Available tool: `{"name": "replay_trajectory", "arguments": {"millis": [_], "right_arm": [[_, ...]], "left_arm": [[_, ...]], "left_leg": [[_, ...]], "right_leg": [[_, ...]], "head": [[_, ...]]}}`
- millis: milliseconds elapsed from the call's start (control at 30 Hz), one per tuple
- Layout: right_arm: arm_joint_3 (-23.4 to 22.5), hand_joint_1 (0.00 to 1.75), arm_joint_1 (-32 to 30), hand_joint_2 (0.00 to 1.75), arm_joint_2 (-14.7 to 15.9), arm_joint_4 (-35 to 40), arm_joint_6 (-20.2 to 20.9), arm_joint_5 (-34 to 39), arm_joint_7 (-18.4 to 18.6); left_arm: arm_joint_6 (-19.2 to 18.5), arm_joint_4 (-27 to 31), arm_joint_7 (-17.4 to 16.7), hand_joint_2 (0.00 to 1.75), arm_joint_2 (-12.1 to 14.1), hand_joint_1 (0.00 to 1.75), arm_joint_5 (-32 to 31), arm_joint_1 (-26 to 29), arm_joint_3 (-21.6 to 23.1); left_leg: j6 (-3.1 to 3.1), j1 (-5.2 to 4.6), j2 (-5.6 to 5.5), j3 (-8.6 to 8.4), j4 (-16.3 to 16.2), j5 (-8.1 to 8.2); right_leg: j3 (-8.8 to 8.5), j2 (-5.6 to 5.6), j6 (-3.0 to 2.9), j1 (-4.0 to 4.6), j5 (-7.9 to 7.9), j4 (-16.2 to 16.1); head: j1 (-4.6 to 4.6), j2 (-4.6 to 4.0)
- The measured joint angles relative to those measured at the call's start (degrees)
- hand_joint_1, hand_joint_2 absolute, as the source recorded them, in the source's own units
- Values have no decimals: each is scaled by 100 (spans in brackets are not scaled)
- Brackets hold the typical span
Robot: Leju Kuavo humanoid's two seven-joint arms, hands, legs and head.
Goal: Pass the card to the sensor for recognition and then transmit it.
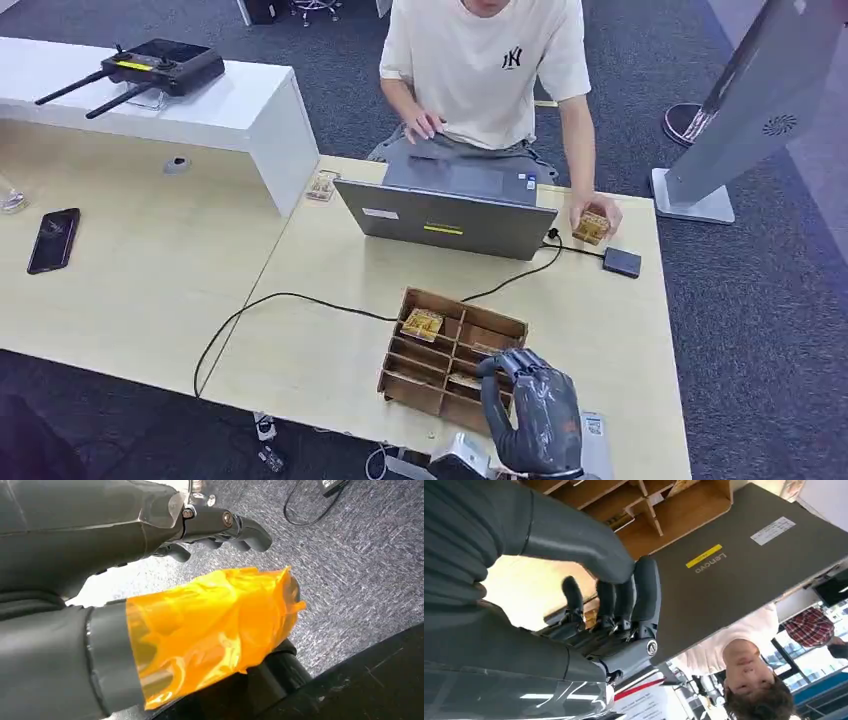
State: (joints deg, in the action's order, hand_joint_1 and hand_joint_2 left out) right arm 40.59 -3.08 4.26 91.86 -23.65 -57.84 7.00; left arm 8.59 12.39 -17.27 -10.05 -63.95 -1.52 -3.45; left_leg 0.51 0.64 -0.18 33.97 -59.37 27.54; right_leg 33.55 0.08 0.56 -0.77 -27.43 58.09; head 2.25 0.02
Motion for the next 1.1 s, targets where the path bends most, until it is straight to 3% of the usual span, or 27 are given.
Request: {"name": "replay_trajectory", "arguments": {"millis": [67, 100, 133, 200, 367, 567, 767, 800, 900, 1100], "right_arm": [[9, 147, 16, 175, 0, -63, -35, -227, 133], [11, 119, 24, 175, 0, -94, -35, -342, 198], [13, 79, 40, 175, 0, -136, -35, -466, 273], [13, 45, 68, 175, 0, -205, -22, -650, 423], [13, 40, 122, 175, 0, -374, 88, -999, 697], [13, 51, 206, 175, 0, -564, 208, -1228, 828], [22, 79, 367, 175, -4, -778, 348, -1342, 852], [26, 93, 403, 175, -7, -813, 374, -1361, 861], [46, 84, 512, 175, -35, -898, 402, -1422, 916], [81, 93, 687, 175, -81, -1012, 490, -1508, 1034]], "left_arm": [[-33, 0, 35, 0, 2, 0, -9, -2, 0], [-79, 0, 66, 0, 7, 0, -11, -5, 0], [-107, 0, 90, 0, 9, 0, -11, -5, 0], [-144, 0, 109, 0, 20, 0, -20, -7, 2], [-181, 0, 116, 0, 55, 0, -42, -13, 4], [-203, 0, 109, 0, 57, 0, -68, -41, 9], [-258, 0, 96, 0, 59, 0, -111, -72, 13], [-267, 0, 94, 0, 59, 0, -118, -74, 15], [-290, 0, 81, 0, 59, 0, -129, -78, 20], [-310, 0, 66, 0, 63, 0, -157, -87, 28]], "left_leg": [[0, 0, 0, 0, 0, 0], [0, 0, 0, 0, 0, 0], [0, 0, 0, 0, 0, 0], [0, 0, 0, -1, 0, 0], [0, 0, 0, -1, 0, 0], [0, 0, 0, 0, 0, 0], [0, 0, 0, 0, 0, 0], [0, 0, 0, 0, 0, 0], [0, 0, 0, -1, 0, -1], [0, 0, 0, -1, 0, -1]], "right_leg": [[0, 0, 0, 0, 0, 0], [0, 0, 0, 0, 0, 0], [0, 0, 0, 0, 0, 0], [0, 0, 0, 0, 0, 0], [0, 0, 0, 0, 0, 0], [0, 0, 0, 0, 0, 0], [0, 0, 0, 0, 0, 1], [0, 0, 0, 0, 0, 1], [0, 0, 0, 0, 0, 1], [0, 0, 0, 0, 0, 1]], "head": [[0, 0], [0, 0], [0, 0], [-2, 0], [0, 0], [0, 0], [0, 0], [0, 0], [0, 0], [0, 0]]}}
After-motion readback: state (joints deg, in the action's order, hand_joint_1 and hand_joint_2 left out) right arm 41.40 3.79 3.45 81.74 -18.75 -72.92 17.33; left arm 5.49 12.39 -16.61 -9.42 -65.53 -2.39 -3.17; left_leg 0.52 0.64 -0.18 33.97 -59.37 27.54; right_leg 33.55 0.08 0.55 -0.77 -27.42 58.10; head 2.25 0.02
